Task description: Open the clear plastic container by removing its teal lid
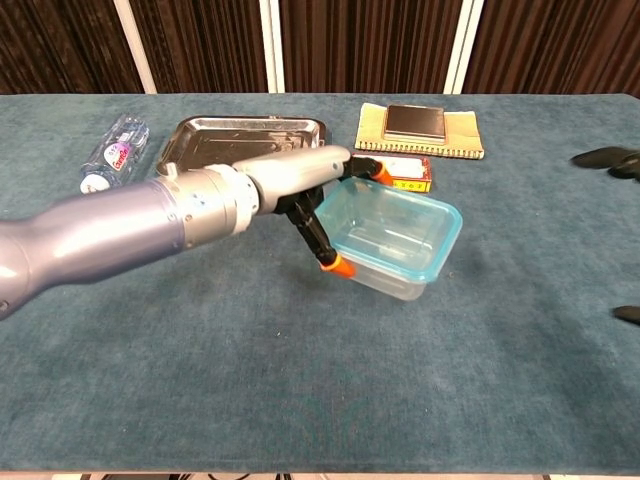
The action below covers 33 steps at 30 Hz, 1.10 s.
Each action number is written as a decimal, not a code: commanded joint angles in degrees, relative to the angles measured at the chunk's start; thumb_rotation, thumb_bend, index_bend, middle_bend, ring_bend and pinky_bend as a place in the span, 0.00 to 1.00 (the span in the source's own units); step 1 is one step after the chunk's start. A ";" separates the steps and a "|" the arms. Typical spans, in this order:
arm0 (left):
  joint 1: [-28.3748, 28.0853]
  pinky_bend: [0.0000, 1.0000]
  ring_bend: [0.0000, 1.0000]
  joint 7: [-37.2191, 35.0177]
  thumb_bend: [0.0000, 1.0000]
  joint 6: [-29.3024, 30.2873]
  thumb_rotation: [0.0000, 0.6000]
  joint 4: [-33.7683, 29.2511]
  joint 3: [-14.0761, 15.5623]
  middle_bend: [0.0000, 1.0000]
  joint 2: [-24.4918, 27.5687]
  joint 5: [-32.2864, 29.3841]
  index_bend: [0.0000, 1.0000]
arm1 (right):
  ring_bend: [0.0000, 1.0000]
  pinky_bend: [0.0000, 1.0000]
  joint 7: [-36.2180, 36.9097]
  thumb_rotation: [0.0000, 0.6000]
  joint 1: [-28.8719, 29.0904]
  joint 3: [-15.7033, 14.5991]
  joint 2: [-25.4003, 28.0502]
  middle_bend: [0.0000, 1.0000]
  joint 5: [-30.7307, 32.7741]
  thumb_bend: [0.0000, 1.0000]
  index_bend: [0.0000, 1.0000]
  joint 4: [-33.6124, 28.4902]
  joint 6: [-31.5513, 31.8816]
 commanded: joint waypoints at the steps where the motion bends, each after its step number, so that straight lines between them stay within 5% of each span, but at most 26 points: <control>1: -0.26 0.46 0.33 1.00 0.16 0.09 1.00 0.64 0.53 0.42 -1.19 -0.60 0.25 | 0.00 0.00 -2.50 1.00 0.69 0.94 -2.84 0.00 2.52 0.28 0.00 0.21 -0.66; 17: -1.96 0.46 0.32 4.08 0.16 -1.35 1.00 3.79 0.41 0.42 -7.20 -5.87 0.24 | 0.00 0.00 -6.73 1.00 1.47 1.12 -11.16 0.00 7.81 0.28 0.00 2.49 -0.91; 33: -3.92 0.46 0.32 8.32 0.16 -2.67 1.00 1.96 -0.18 0.42 -6.71 -10.28 0.25 | 0.00 0.00 -9.73 1.00 2.45 2.34 -19.00 0.00 10.77 0.28 0.00 4.87 0.09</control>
